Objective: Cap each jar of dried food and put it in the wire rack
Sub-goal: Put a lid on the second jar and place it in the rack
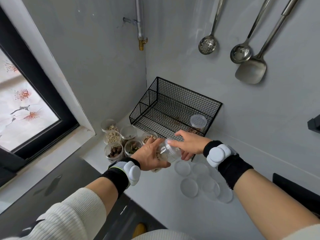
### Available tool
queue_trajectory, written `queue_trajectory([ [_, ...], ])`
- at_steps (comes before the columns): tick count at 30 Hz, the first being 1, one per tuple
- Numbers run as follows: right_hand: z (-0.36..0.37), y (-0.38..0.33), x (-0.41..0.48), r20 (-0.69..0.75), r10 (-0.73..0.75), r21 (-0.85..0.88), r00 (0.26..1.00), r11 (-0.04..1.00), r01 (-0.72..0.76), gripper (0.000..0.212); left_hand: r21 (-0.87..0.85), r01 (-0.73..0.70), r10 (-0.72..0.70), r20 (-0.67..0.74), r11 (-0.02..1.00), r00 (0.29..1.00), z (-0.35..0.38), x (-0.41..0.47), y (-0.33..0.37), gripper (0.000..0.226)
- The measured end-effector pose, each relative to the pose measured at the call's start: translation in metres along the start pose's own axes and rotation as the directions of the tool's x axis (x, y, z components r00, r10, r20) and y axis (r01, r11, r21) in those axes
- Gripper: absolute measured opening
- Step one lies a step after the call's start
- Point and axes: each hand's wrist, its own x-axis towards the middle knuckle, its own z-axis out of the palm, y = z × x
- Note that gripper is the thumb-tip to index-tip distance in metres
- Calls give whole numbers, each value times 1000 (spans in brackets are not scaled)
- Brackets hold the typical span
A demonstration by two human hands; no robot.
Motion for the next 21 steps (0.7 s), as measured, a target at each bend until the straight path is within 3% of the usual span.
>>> queue_trajectory([
  [2,1,-1,-2,-11,32,-40,999,999,-32,85,-7,-6,6,-17,1000,1000,1,-1,1,97],
  [6,2,1,-6,58,-134,-96,989,986,140,93,-11,1,-1,-17,1000,1000,1,0,0,99],
  [12,9,1,0,-33,13,-96,999,995,-16,91,-1,-15,15,-7,1000,1000,2,0,-2,94],
  [16,6,7,1,41,-149,-90,988,984,152,94,-19,-15,15,-10,1000,1000,-1,3,-2,92],
  [21,6,9,4,-25,-200,-113,979,974,196,46,-47,-49,48,-25,998,999,2,4,0,85],
])
